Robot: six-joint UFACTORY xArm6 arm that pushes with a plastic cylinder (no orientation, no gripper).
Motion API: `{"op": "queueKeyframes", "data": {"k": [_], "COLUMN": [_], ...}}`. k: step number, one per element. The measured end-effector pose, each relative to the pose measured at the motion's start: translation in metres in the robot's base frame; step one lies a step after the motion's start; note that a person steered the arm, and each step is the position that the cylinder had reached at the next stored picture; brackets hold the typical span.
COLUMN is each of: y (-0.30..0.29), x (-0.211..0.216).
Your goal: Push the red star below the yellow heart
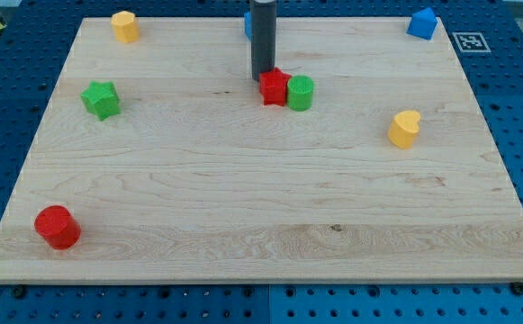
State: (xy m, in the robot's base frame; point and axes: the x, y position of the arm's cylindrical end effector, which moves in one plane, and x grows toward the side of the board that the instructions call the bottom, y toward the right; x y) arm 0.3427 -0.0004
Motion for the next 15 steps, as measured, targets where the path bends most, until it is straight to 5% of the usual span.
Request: {"op": "queueKeyframes", "data": {"k": [3,12,15], "y": [0.034,0.072,0.120], "x": [0.085,0.074,0.117]}}
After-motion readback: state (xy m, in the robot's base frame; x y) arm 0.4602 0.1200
